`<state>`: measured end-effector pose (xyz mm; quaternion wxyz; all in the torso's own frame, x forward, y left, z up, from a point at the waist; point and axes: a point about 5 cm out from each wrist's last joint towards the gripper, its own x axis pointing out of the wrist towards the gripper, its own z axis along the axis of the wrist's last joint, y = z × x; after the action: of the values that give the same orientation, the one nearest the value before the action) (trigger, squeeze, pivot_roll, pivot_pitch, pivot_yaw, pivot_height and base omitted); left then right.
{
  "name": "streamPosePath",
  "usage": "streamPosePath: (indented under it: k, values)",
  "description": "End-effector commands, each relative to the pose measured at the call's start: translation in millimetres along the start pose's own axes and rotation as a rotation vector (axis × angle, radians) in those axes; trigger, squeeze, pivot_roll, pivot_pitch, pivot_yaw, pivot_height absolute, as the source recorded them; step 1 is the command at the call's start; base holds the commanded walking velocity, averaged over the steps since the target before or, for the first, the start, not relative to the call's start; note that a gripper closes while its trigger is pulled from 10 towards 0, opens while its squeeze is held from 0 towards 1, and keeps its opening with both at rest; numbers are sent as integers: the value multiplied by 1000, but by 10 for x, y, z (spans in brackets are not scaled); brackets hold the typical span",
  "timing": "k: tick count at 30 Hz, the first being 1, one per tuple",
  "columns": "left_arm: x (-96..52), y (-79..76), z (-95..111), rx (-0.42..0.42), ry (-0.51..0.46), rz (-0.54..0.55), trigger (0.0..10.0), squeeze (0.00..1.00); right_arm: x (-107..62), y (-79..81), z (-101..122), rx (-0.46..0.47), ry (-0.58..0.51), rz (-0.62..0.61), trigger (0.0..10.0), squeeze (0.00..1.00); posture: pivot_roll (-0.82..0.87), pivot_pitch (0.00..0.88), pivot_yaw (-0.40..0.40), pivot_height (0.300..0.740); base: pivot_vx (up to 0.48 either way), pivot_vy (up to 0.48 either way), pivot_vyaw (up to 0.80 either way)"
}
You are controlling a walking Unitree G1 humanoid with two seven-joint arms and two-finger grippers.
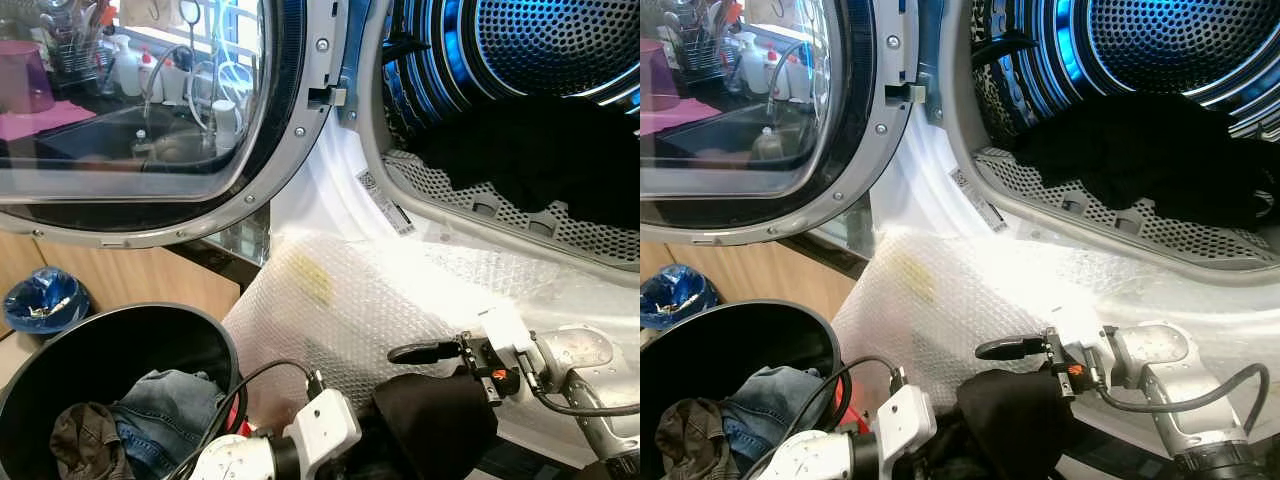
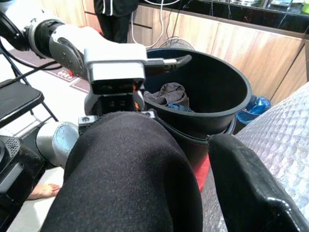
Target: Clothes washing
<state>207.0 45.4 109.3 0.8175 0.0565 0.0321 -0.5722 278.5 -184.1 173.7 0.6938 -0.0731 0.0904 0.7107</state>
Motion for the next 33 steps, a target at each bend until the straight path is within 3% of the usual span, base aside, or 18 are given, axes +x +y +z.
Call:
streamPosePath:
  k: [1, 6, 12, 30, 33]
  values:
    - [67, 5, 9, 14, -10, -7, 0, 0, -65, -18, 100, -42, 5, -7, 10000, 0, 67, 66, -156, 740, 0, 0, 0]
    - [166, -17, 38, 6, -50, -29, 0, 0, -73, -19, 106, -44, 8, -9, 10000, 0, 59, 65, -161, 740, 0, 0, 0]
    - [165, -30, 25, 0, -62, -30, 0, 0, -86, -17, 103, -44, 11, -10, 10000, 0, 55, 65, -161, 740, 0, 0, 0]
    - [94, -39, -45, -41, -37, -6, 0, 0, -112, -17, 81, -41, 15, -18, 10000, 0, 52, 67, -160, 740, 0, 0, 0]
    - [-24, -69, -30, -61, -40, 21, 0, 0, -123, -21, 82, -43, 17, -22, 10000, 0, 49, 61, -153, 740, 0, 0, 0]
